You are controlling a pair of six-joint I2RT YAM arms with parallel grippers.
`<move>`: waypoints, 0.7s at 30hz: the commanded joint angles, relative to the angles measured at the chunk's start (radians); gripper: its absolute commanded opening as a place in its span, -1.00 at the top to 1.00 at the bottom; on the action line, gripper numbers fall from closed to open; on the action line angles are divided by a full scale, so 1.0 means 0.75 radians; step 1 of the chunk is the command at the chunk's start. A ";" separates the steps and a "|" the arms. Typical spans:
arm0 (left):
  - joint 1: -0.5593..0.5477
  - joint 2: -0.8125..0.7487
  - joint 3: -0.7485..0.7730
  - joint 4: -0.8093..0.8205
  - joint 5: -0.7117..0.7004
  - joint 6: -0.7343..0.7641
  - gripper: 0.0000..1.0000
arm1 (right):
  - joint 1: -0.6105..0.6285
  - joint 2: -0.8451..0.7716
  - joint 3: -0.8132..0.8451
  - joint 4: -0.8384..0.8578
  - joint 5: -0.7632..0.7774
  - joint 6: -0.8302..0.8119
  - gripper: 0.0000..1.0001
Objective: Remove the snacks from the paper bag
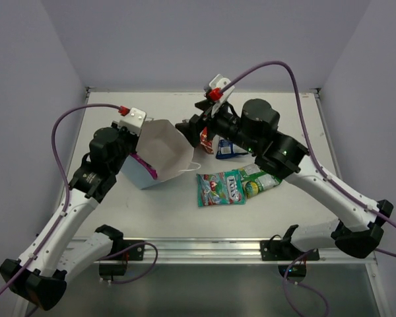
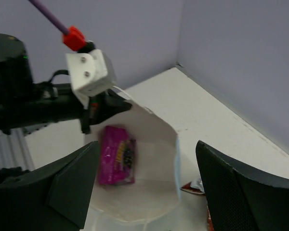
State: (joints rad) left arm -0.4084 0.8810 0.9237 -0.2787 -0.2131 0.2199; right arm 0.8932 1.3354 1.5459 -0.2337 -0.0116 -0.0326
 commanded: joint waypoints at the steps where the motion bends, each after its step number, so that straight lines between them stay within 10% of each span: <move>1: -0.002 -0.013 0.041 0.120 0.022 -0.005 1.00 | 0.101 0.056 -0.030 -0.083 0.024 0.246 -0.65; 21: -0.002 -0.058 0.000 0.108 0.100 -0.125 1.00 | 0.204 0.624 -0.147 0.277 -0.058 0.594 -0.65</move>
State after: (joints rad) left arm -0.4080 0.8482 0.8936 -0.2569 -0.1596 0.1745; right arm 1.0306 1.7641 1.4136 -0.0998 -0.0204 0.3676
